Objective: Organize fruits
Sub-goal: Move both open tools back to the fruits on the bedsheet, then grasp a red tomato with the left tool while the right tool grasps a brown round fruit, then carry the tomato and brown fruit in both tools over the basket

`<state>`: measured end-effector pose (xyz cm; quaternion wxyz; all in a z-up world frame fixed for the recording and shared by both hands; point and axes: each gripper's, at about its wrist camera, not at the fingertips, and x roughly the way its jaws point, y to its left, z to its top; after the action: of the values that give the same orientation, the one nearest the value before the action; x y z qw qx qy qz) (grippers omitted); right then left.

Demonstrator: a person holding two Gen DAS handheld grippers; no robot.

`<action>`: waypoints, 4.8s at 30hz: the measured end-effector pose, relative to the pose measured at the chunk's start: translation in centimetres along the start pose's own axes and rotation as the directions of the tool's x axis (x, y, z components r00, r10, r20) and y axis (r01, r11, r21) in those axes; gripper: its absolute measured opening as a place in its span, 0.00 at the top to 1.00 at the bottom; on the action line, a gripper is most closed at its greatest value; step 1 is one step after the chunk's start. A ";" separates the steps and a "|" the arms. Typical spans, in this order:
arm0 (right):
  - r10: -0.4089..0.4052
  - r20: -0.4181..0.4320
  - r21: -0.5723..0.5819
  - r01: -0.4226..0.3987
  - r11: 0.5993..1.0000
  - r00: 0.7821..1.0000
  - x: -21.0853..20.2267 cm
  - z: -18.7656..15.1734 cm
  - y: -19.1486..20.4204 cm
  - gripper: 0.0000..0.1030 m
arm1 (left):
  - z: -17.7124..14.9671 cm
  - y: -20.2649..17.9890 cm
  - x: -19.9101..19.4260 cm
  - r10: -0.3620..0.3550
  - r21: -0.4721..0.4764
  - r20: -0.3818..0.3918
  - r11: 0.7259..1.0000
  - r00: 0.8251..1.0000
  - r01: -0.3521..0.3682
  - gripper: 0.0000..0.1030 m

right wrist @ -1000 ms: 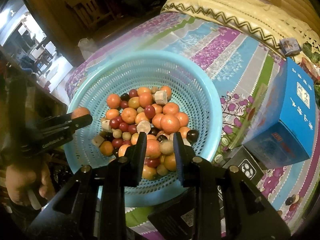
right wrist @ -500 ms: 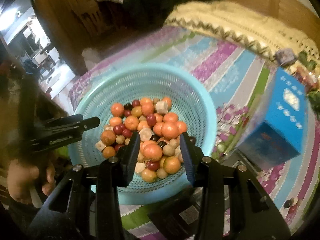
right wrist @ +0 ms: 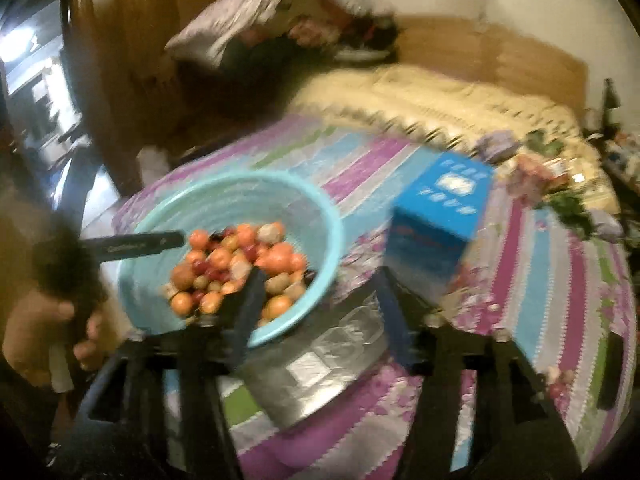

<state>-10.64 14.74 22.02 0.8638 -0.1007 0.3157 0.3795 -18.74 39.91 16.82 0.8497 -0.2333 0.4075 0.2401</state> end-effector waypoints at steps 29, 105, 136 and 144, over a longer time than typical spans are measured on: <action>-0.290 -0.165 0.418 0.333 0.845 0.943 -11.3 -20.0 -21.5 0.43 | -22.4 -36.4 7.8 -0.385 0.511 -0.382 0.669 0.840 0.539 0.43; -0.346 -0.144 0.342 0.375 0.862 0.927 -8.1 -12.8 -19.6 0.74 | -12.8 -27.7 -1.2 -0.309 0.412 -0.096 0.853 0.946 0.320 0.74; 0.040 -0.108 0.146 -0.024 0.989 0.993 2.2 3.8 -3.0 0.74 | 1.9 -2.4 -6.2 -0.115 0.070 0.114 0.992 0.987 0.108 0.74; 0.151 -0.205 0.126 -0.127 0.984 0.967 7.5 5.3 2.3 0.74 | 3.6 4.2 -3.8 -0.095 -0.002 0.033 0.995 0.995 0.096 0.74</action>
<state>-6.00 22.98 21.63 0.8005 -0.0699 0.4336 0.4079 -21.26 44.50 21.05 0.8662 -0.2502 0.3816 0.2037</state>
